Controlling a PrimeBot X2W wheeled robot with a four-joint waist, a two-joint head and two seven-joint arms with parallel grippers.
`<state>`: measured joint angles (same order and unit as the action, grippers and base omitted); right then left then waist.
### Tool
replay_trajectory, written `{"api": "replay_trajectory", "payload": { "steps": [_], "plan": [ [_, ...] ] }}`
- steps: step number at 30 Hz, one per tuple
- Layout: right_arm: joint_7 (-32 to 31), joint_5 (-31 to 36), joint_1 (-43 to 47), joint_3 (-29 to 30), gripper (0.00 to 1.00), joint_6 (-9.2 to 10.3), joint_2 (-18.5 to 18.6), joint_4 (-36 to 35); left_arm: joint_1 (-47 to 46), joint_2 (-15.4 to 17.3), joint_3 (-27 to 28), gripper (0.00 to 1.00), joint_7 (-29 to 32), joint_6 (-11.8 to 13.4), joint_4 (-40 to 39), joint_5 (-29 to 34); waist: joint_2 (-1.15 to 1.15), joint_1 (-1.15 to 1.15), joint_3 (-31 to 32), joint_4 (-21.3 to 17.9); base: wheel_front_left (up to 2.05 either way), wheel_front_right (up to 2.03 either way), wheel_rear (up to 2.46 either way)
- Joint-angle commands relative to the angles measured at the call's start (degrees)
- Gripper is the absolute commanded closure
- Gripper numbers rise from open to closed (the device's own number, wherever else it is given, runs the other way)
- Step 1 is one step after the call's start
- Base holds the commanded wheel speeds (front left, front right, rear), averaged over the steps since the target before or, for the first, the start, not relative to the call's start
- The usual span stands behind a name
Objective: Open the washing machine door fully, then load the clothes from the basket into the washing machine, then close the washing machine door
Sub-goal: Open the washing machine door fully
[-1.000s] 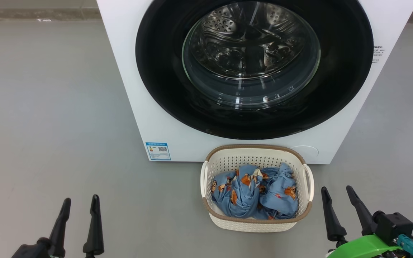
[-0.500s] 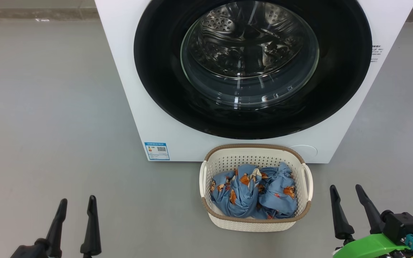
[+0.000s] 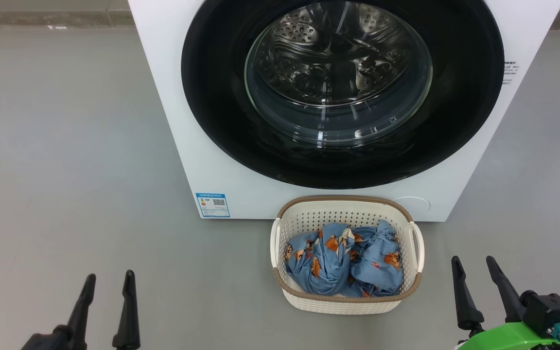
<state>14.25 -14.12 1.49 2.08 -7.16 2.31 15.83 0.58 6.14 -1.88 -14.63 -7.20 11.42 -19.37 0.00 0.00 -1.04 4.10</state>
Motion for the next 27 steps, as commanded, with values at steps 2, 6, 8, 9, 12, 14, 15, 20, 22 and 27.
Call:
{"api": "replay_trajectory", "payload": {
  "steps": [2, 6, 8, 9, 12, 14, 15, 20, 22, 27],
  "plan": [
    [0.7, -0.3, -0.7, -1.2, 0.00, -0.33, 0.6, -1.4, -1.2, 1.1, 1.3, 0.00, -0.4, -0.3, -0.7, 0.3, 0.00, 0.00, -0.1, 0.0, 0.10, 0.10, -0.21],
    [0.7, -0.3, -1.0, -1.2, 0.00, -0.33, 0.6, -1.5, -1.5, 1.2, 0.8, 0.00, -0.4, -0.3, -0.7, 0.5, 0.00, 0.00, -0.6, 0.0, 0.34, 0.34, -0.68],
    [0.7, -0.2, -1.1, -1.1, 0.00, -0.33, 0.6, -1.6, -1.8, 1.2, 0.7, 0.00, -0.4, -0.3, -0.6, 0.6, 0.00, 0.00, -0.9, 0.0, 0.58, 0.58, -1.15],
    [0.7, -0.1, -1.2, -1.1, 0.00, -0.33, 0.6, -1.6, -2.0, 1.2, 0.6, 0.00, -0.4, -0.3, -0.6, 0.6, 0.00, 0.00, -1.1, -0.1, 0.69, 0.69, -1.39],
    [0.7, 0.0, -1.7, -0.9, 0.00, -0.33, 0.6, -1.8, -2.4, 1.3, 0.6, 0.00, -0.4, -0.3, -0.5, 0.4, 0.00, 0.00, -1.6, -0.3, 0.93, 0.93, -1.86],
    [0.7, -0.1, -1.9, -0.9, 0.00, -0.33, 0.6, -1.8, -2.6, 1.4, 0.6, 0.00, -0.4, -0.3, -0.5, 0.3, 0.00, 0.00, -1.9, -0.4, 1.13, 1.13, -2.25],
    [0.7, -0.1, -2.0, -0.9, 0.00, -0.33, 0.6, -1.8, -2.8, 1.4, 0.5, 0.00, -0.4, -0.3, -0.5, 0.3, 0.00, 0.00, -2.0, -0.4, 1.23, 1.23, -2.46],
    [0.7, -0.1, -2.3, -0.6, 0.00, -0.33, 0.6, -1.9, -3.2, 1.5, 0.5, 0.00, -0.4, -0.3, -0.5, 0.3, 0.00, 0.00, -2.2, -0.5, 1.23, 1.23, -2.46],
    [0.7, -0.1, -2.3, -0.5, 0.00, -0.33, 0.6, -2.0, -3.2, 1.5, 0.4, 0.00, -0.4, -0.3, -0.5, 0.3, 0.00, 0.00, -2.1, -0.5, 1.23, 1.23, -2.46],
    [0.7, -0.1, -2.3, -0.4, 0.00, -0.33, 0.6, -2.2, -3.2, 1.6, 0.2, 0.00, -0.4, -0.3, -0.4, 0.2, 0.00, 0.00, -2.1, -0.5, 1.23, 1.23, -2.46]
  ]
}}
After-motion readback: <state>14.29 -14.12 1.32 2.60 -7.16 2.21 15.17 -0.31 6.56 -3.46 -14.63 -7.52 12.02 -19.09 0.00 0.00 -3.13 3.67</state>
